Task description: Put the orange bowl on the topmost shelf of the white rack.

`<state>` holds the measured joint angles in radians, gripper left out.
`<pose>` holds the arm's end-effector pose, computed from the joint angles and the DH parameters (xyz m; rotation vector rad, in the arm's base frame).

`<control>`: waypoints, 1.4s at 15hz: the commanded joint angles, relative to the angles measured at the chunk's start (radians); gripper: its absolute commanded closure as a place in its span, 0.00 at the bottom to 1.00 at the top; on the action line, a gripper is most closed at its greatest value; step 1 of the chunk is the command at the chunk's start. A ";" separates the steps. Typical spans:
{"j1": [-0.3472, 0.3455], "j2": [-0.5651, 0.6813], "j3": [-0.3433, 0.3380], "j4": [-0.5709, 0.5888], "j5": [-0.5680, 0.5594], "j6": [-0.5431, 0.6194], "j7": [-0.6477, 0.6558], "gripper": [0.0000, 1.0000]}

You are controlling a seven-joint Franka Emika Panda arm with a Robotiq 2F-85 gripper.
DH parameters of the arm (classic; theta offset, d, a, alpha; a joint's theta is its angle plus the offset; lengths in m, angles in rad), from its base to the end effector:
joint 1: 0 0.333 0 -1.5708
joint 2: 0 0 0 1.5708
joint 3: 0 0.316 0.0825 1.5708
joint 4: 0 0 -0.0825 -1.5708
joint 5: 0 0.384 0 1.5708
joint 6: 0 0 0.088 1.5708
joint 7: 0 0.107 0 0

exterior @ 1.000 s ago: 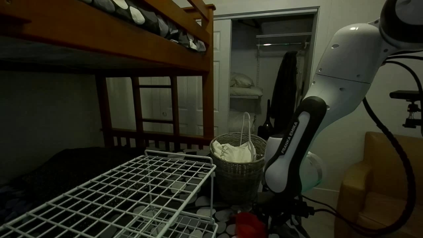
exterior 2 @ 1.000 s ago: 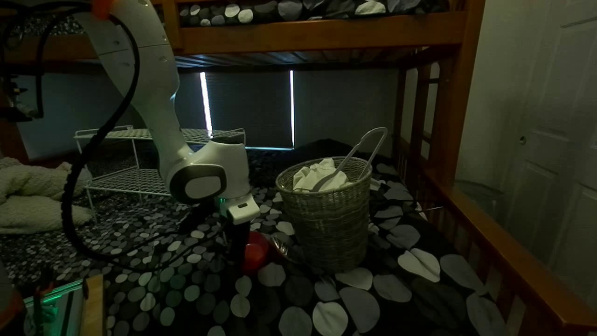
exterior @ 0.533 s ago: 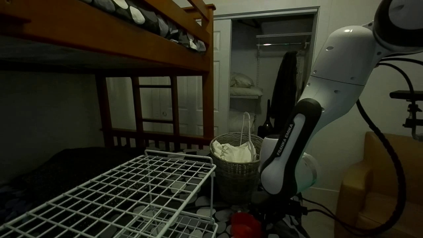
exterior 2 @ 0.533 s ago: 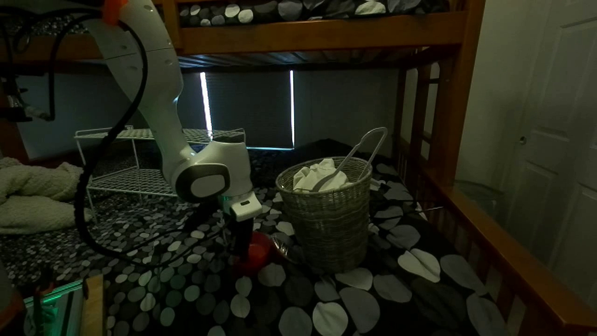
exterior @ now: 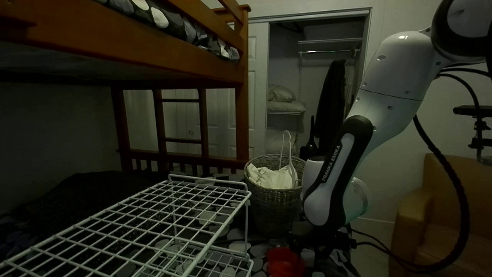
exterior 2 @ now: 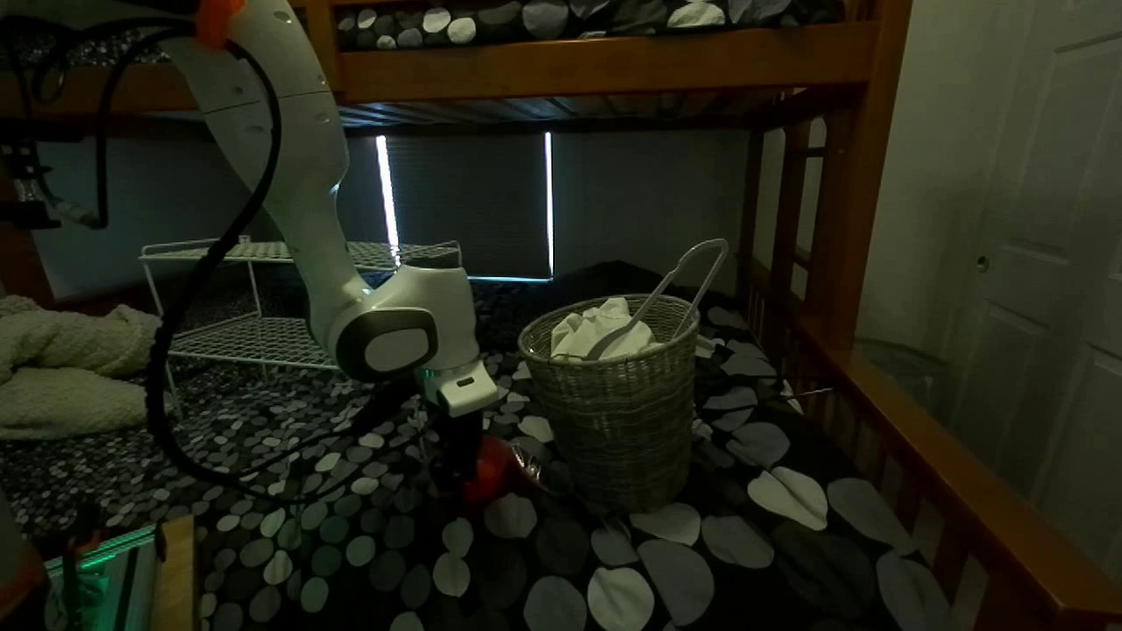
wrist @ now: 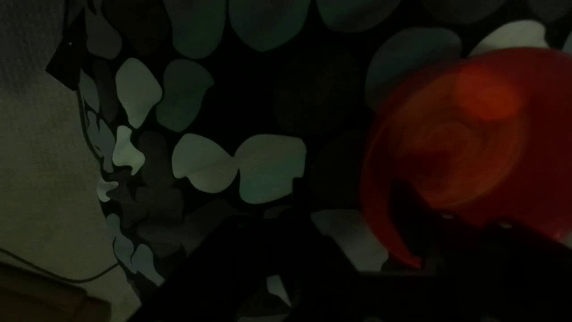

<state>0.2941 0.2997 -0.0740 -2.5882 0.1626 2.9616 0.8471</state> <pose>0.4355 0.0839 0.1597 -2.8570 1.1774 -0.0905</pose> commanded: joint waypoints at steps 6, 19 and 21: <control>0.015 0.033 -0.004 0.021 -0.010 0.023 0.018 1.00; 0.004 -0.596 -0.026 -0.092 0.041 -0.156 -0.362 0.99; -0.035 -0.680 0.019 -0.037 0.138 -0.229 -0.509 0.99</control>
<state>0.2587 -0.2156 -0.0629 -2.6406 0.1668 2.8496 0.5348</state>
